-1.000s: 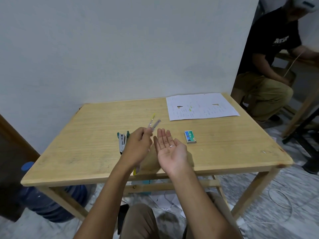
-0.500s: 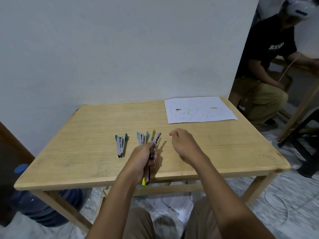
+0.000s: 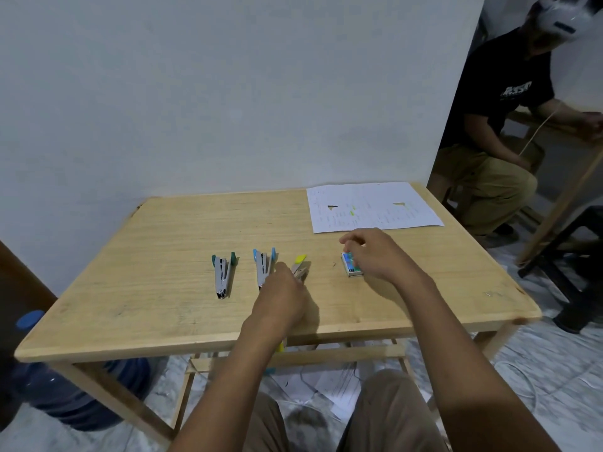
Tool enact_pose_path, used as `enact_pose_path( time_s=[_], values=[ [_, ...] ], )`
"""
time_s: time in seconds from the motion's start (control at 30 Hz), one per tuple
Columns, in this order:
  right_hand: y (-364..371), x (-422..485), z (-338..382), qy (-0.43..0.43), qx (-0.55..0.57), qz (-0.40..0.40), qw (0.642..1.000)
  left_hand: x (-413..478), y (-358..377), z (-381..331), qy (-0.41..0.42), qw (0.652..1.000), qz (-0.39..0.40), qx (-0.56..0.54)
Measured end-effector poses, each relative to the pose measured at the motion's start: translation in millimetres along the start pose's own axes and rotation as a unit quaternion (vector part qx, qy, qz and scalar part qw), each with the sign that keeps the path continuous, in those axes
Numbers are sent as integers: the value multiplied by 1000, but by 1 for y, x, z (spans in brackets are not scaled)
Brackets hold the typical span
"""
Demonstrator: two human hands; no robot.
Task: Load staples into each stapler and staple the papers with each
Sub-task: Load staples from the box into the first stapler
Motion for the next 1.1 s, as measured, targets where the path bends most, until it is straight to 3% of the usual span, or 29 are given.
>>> enact_pose_path(
  time_s=[0.1, 0.33, 0.6, 0.7, 0.8, 0.9, 1.1],
  values=[
    [-10, -11, -21, 49, -64, -71, 994, -1, 0, -2, 9, 997, -35, 71],
    [8, -22, -33, 44, -120, -58, 990, -1, 1, -3, 59, 976, -90, 188],
    [3, -23, -38, -42, -124, 73, 989, 7, 1, -1, 85, 970, -117, 197],
    [-1, -23, -45, -46, -125, 78, 988, 3, -2, -12, 139, 961, -159, 180],
    [-8, -27, -53, -34, -78, 6, 996, 0, 8, -32, 203, 960, -113, 157],
    [-8, -34, -58, -33, -77, -63, 995, 7, 28, -42, 204, 964, -22, 172],
    [-4, -35, -61, -34, -87, -71, 993, 18, 39, -45, 219, 964, -8, 147]
  ],
)
Point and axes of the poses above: each hand's wrist, its own x-axis towards the middle knuckle, its own y-axis out of the palm, z = x × y, the point moved 6 cm from there along x, towards the middle knuckle, and after that the axes turned 1 degree about x, right-handed, at the moved point
